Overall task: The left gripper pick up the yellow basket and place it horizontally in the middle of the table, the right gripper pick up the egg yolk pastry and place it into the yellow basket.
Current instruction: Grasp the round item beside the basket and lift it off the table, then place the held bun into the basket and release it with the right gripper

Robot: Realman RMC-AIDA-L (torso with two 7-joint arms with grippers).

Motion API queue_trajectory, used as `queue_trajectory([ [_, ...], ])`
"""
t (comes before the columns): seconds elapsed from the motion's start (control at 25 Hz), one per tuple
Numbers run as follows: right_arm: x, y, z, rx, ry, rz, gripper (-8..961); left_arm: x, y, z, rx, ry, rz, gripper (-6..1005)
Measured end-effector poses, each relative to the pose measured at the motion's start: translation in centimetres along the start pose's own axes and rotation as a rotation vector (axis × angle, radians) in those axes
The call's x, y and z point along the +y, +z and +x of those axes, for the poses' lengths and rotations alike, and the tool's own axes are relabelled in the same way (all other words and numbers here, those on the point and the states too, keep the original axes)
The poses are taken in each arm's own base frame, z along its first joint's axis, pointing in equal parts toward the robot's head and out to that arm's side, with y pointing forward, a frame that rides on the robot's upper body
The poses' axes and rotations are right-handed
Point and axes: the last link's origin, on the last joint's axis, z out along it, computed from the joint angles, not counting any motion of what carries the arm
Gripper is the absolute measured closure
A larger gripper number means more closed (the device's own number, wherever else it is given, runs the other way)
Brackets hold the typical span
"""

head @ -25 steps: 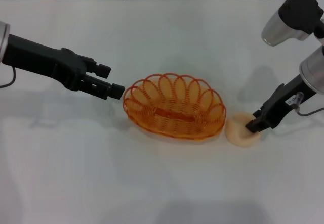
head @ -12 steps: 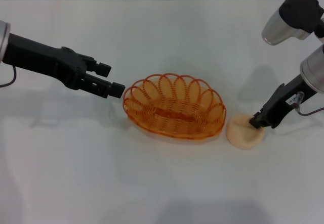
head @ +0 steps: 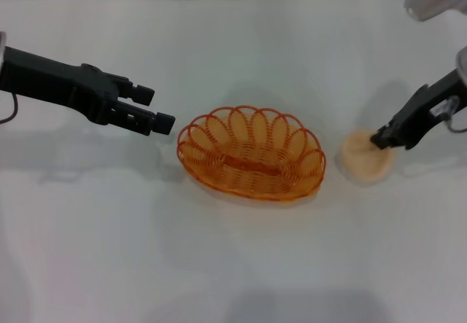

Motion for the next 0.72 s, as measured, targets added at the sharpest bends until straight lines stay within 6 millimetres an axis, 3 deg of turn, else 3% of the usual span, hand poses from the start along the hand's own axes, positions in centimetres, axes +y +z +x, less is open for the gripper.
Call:
queue_trajectory([
  [0.36, 0.1, -3.0, -1.2, -0.042, -0.028, 0.047, 926, 0.1, -0.2, 0.2, 0.026, 0.002, -0.004, 112],
  [0.72, 3.2, -2.6, -4.8, -0.063, -0.140, -0.015, 927, -0.2, -0.8, -0.3, 0.045, -0.013, 0.012, 112],
])
